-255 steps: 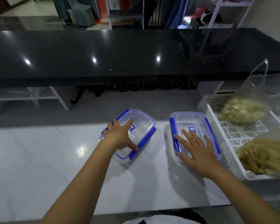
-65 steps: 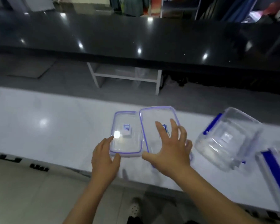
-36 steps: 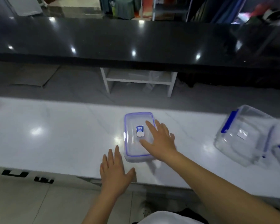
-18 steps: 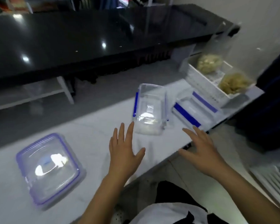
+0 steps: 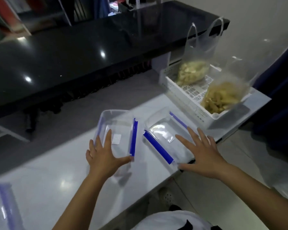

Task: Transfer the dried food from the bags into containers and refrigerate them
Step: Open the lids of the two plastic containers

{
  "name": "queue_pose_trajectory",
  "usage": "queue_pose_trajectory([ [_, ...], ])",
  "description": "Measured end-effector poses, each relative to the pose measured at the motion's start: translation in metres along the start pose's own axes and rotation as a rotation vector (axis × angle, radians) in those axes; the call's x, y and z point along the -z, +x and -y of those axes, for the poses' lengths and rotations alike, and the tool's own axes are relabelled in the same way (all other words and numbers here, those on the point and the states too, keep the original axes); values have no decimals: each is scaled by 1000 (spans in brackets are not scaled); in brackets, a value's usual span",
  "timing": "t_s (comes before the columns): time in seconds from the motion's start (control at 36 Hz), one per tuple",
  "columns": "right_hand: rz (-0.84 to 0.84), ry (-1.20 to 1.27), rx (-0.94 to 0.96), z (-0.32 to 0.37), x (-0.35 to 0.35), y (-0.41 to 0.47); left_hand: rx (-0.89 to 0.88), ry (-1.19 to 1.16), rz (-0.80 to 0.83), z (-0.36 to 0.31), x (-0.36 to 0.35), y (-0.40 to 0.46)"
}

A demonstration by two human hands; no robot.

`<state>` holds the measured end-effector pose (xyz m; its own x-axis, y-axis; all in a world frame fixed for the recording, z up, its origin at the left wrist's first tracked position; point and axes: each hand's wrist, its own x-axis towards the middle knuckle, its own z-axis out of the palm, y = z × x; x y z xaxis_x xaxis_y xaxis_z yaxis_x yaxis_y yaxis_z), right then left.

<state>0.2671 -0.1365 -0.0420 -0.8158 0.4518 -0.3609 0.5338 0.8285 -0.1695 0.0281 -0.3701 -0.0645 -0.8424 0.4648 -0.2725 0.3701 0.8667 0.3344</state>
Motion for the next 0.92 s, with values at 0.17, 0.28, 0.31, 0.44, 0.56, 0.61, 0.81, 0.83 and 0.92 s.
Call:
queue_pose_trajectory([
  [0.17, -39, -61, 101, -23, -4, 39, 142, -68, -105, -9, -14, -6],
  [0.28, -51, -57, 142, -24, -5, 60, 243, -139, -138, -17, -17, -15],
  [0.31, -56, -50, 155, -22, -5, 64, 264, -156, -152, -21, -18, -18],
  [0.44, -105, -59, 170, -7, -5, 83, 354, -69, -189, -41, -24, -32],
  [0.56, -131, -73, 143, 3, -2, 100, 399, -30, -213, -54, -31, -51],
  [0.61, -162, -62, 146, 5, 0, 107, 372, -16, -226, -60, -35, -59],
  [0.81, -234, -88, 226, 3, -3, 129, 241, 3, -174, -62, -41, -39],
  [0.83, -242, -90, 226, 3, -2, 132, 249, 17, -173, -63, -43, -35],
  [0.92, -249, -101, 200, 2, 0, 139, 286, 37, -195, -66, -49, -25],
])
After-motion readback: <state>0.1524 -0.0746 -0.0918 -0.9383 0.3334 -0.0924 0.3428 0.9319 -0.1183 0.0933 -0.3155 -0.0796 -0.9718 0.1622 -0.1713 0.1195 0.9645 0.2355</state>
